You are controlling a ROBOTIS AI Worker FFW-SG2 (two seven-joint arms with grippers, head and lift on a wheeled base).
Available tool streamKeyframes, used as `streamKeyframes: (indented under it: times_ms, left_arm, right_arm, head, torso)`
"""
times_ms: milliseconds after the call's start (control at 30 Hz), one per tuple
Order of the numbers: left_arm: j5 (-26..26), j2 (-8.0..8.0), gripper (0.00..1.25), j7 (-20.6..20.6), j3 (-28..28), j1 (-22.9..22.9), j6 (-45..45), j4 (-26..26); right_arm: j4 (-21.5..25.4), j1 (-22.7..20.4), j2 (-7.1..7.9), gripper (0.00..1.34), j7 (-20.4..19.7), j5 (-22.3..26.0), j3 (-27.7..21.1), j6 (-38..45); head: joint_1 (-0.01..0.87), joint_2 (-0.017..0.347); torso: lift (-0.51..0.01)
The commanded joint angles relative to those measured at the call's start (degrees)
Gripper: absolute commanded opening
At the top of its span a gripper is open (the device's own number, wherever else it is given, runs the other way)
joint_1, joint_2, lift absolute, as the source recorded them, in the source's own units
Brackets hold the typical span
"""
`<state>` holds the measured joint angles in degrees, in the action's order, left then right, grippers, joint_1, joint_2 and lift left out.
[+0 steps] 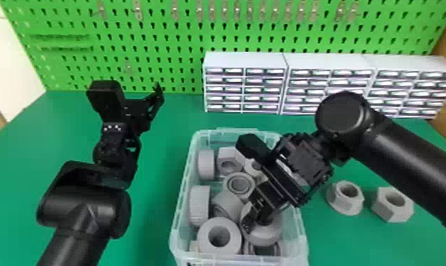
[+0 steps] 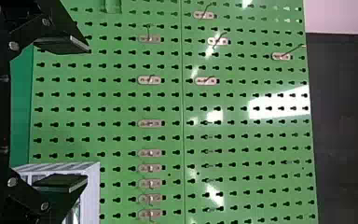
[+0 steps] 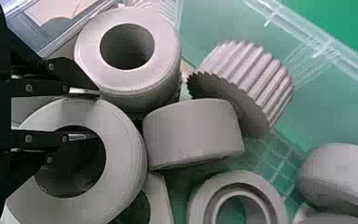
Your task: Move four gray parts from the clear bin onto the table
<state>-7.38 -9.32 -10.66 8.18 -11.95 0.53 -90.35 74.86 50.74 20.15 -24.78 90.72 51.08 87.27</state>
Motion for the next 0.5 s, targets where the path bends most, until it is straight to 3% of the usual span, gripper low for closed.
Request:
streamKeyframes:
  times_ms: [0,467]
  left_arm:
    - [0.00,0.00,0.96,-0.33,0.43,0.00,0.00,0.00]
    - [-0.09,0.00,0.96,-0.42,0.25,0.53,-0.09,0.00]
  right_arm:
    - [1.26,0.33,-0.03,0.29,0.00,-0.81,-1.33,0.54]
    - [4.69,0.15,-0.11,0.29,0.00,-2.57,-7.57,2.47]
  head:
    - [0.693,0.072]
    - [0.693,0.072]
  torso:
    - [-0.052]
    - [-0.052]
